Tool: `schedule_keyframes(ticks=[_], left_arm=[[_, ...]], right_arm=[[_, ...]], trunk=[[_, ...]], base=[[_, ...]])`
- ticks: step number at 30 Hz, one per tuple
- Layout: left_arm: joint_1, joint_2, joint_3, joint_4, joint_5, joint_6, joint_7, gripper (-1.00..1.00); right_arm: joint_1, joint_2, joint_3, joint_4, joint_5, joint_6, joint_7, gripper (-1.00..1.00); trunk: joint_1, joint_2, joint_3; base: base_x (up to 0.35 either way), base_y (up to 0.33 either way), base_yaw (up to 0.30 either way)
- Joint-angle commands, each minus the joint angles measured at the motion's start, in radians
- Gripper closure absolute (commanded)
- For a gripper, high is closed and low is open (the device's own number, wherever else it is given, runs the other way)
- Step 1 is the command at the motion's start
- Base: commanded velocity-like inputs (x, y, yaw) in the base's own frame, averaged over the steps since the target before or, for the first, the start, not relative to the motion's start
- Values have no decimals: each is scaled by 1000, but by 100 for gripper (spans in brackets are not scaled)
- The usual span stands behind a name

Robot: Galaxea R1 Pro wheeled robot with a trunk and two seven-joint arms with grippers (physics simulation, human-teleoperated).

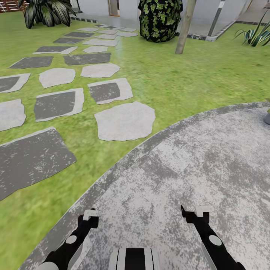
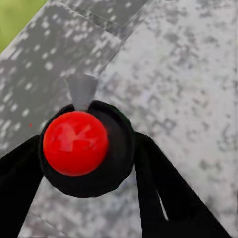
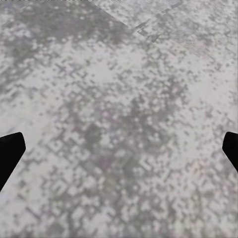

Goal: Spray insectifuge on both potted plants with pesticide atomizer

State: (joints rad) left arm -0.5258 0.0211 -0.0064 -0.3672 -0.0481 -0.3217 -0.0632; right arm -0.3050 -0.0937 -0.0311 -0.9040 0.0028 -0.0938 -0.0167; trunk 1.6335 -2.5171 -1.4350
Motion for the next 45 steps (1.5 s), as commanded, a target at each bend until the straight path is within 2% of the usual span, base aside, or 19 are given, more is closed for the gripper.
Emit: schedule_keyframes(ticks=[1, 12, 34, 45], left_arm=[[0, 0, 0, -1, -7, -4, 0, 100], [0, 0, 0, -5, -7, -4, 0, 100], [0, 2, 0, 5, -8, 7, -10, 100], [1, 17, 2, 5, -14, 15, 0, 100]], right_arm=[[-1, 0, 0, 0, 0, -3, -2, -100], [0, -1, 0, 0, 0, -3, -2, -100], [0, 0, 3, -1, 2, -3, 1, -100], [1, 8, 3, 2, 1, -5, -2, -100]], trunk=[[0, 0, -1], [0, 0, -1], [-10, 5, 85], [-15, 8, 127]], base=[[0, 0, 0], [0, 0, 0], [0, 0, 0], [0, 0, 0]])
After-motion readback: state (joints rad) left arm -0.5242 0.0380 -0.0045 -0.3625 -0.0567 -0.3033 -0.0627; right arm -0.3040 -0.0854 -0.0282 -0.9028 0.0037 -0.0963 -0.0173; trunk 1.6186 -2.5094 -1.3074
